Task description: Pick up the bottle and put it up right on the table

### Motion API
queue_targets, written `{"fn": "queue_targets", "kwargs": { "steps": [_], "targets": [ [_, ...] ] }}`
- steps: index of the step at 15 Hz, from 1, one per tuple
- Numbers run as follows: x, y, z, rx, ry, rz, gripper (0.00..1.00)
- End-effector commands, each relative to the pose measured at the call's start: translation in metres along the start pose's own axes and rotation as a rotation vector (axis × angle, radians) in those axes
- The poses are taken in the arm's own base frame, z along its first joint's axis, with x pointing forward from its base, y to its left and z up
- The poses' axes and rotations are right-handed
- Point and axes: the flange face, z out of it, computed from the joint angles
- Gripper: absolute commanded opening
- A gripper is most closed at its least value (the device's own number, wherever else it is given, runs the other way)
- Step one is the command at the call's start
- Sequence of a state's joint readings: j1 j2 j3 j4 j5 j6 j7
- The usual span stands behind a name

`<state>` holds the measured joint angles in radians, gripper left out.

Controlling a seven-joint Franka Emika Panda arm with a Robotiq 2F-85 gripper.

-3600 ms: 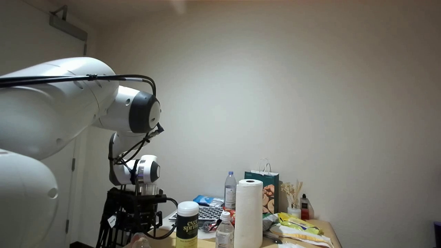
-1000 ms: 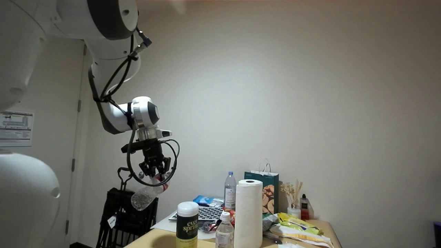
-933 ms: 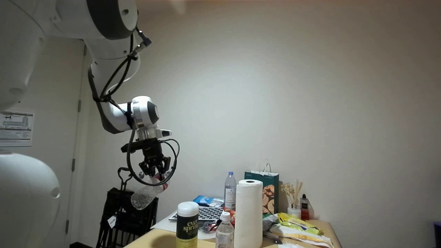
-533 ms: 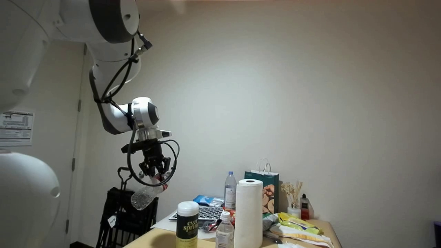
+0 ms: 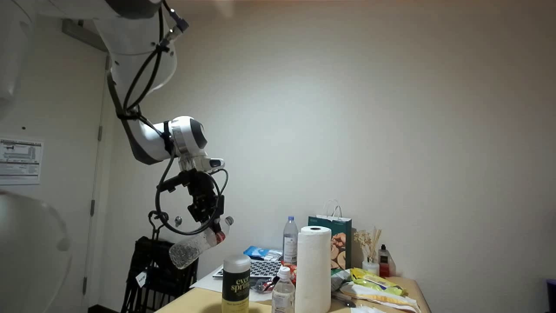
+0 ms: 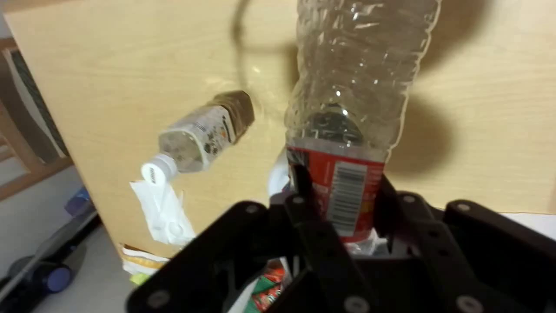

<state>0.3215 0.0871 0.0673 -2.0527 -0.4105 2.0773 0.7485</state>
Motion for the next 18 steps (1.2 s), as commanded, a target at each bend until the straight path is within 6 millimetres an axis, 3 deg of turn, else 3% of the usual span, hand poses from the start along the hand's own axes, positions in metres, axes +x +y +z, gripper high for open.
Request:
{"fn": "queue_targets", "kwargs": {
  "steps": [1,5,7,8,9,11,12,18],
  "targets": [
    [-0.043,0.041,0.003,-0.107,-0.013,0.172,0.09],
    [-0.077,0.075,0.019,-0.228,-0.036,0.368,0.09],
    [-0.079,0.070,0.023,-0.125,-0.033,0.432,0.09],
    [-0.067,0.066,0.022,-0.176,-0.052,0.376,0.09],
    [-0.069,0.067,0.024,-0.172,-0.050,0.381,0.34],
    [-0.068,0.065,0.022,-0.171,-0.047,0.378,0.34],
    [-0.068,0.064,0.022,-0.171,-0.047,0.377,0.09],
    [-0.051,0.087,0.048,-0.389,0.058,0.651,0.09]
  ]
}}
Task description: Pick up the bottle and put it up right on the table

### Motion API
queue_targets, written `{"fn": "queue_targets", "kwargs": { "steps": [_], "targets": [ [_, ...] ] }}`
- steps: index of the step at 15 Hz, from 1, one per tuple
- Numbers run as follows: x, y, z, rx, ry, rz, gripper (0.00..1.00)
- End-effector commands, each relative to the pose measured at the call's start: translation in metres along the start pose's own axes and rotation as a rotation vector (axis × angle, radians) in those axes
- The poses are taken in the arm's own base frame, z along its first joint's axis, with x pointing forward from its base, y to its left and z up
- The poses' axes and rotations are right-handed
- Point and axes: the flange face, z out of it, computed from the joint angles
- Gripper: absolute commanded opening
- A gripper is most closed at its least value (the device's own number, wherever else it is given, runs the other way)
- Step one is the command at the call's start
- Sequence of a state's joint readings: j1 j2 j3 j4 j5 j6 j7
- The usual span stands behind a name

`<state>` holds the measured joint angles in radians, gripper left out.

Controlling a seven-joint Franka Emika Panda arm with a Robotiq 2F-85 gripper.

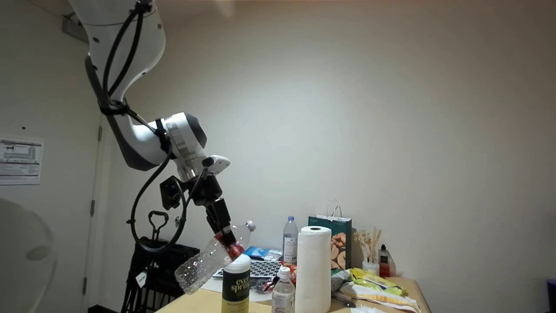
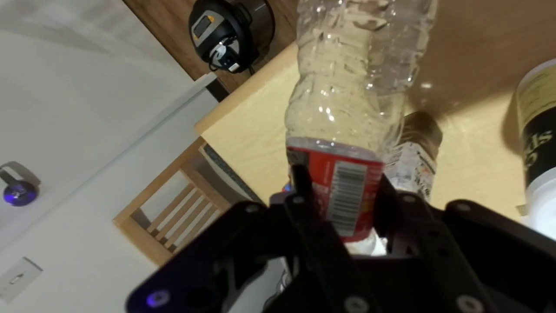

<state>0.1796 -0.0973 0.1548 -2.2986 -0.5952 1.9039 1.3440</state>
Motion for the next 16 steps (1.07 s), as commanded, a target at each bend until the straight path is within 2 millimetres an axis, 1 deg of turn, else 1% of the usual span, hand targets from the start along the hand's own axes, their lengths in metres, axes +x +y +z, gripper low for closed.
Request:
{"fn": "queue_targets", "kwargs": {
  "steps": [1,4,7,8,10,12,13,16],
  "targets": [
    [0.016,-0.003,0.021,-0.095,0.059,0.165,0.09],
    [0.027,-0.008,0.039,-0.127,0.112,0.314,0.09],
    [0.032,-0.013,0.053,-0.186,0.128,0.461,0.09],
    [0.027,-0.009,0.047,-0.139,0.106,0.383,0.34],
    [0.029,-0.013,0.052,-0.168,0.105,0.428,0.34],
    [0.030,-0.015,0.053,-0.173,0.105,0.438,0.34],
    [0.030,-0.017,0.053,-0.206,0.127,0.462,0.09],
    [0.030,-0.024,0.051,-0.310,0.208,0.552,0.09]
  ]
}}
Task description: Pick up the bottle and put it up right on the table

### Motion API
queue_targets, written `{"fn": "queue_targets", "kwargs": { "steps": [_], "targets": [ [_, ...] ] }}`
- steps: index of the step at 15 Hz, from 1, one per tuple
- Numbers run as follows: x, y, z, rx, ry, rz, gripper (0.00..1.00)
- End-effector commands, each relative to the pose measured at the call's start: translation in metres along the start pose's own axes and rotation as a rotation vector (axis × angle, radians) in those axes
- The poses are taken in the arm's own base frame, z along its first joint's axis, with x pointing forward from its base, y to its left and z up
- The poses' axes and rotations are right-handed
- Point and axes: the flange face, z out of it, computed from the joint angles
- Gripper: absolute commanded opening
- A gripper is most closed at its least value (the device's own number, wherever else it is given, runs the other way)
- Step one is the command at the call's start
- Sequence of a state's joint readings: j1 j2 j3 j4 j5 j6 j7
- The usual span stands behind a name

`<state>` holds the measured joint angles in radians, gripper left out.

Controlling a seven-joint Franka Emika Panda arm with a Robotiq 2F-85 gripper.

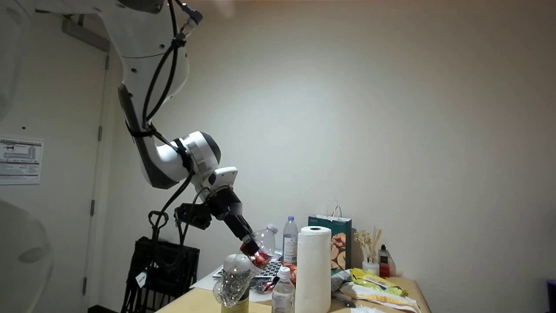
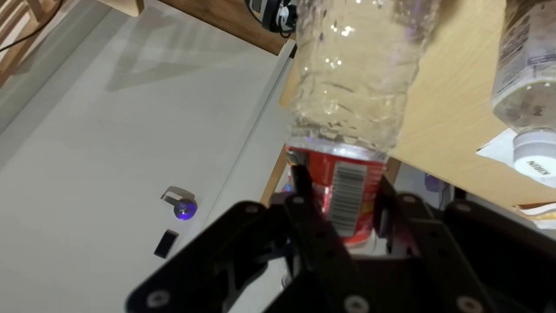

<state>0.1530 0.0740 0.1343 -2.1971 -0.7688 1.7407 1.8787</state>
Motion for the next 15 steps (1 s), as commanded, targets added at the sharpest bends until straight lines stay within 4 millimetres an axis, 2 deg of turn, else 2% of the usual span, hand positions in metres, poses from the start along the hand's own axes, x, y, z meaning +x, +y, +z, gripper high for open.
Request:
{"fn": "queue_targets", "kwargs": {
  "steps": [1,9,15],
  "targets": [
    [-0.005,-0.011,-0.007,-0.088,0.131,0.114,0.09],
    [-0.009,-0.030,-0.024,-0.212,0.387,0.353,0.09],
    [-0.026,-0.066,-0.013,-0.143,0.337,0.238,0.09]
  ]
}}
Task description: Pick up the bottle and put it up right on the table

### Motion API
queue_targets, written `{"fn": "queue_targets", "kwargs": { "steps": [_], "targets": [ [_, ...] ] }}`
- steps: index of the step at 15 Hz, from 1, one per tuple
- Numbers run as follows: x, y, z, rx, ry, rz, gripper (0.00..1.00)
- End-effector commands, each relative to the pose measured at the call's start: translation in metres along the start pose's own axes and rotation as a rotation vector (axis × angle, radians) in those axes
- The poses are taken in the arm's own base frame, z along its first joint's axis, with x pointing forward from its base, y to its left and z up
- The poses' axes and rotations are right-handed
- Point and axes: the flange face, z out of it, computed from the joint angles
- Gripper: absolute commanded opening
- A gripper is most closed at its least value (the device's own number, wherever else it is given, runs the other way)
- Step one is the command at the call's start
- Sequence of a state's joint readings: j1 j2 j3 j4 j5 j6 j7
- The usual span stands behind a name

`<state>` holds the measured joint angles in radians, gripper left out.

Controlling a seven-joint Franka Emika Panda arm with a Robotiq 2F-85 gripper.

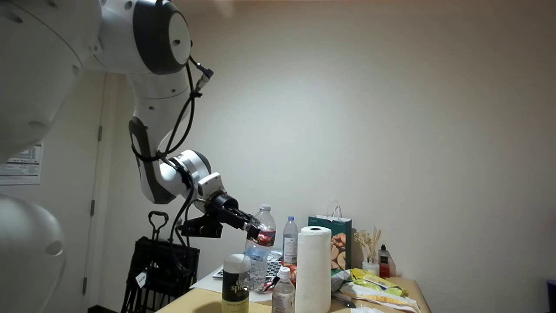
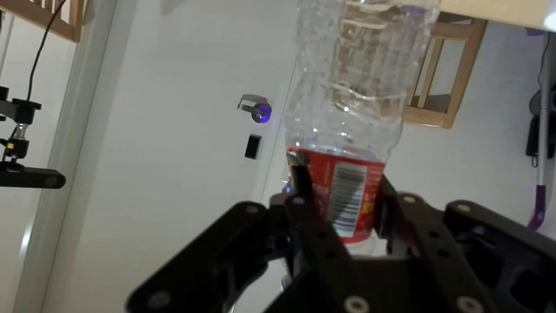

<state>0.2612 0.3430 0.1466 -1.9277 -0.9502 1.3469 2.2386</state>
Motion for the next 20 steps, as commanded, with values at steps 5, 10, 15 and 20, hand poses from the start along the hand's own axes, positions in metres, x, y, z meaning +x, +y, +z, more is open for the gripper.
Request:
{"fn": "queue_targets", "kwargs": {
  "steps": [5,10,15,20],
  "targets": [
    [-0.032,-0.025,0.000,0.040,-0.021,-0.075,0.09],
    [-0.053,-0.028,-0.005,0.058,-0.002,-0.125,0.09],
    [-0.070,-0.028,-0.014,0.079,0.029,-0.161,0.09],
    [-0.081,-0.028,-0.023,0.113,0.065,-0.173,0.09]
  ]
}}
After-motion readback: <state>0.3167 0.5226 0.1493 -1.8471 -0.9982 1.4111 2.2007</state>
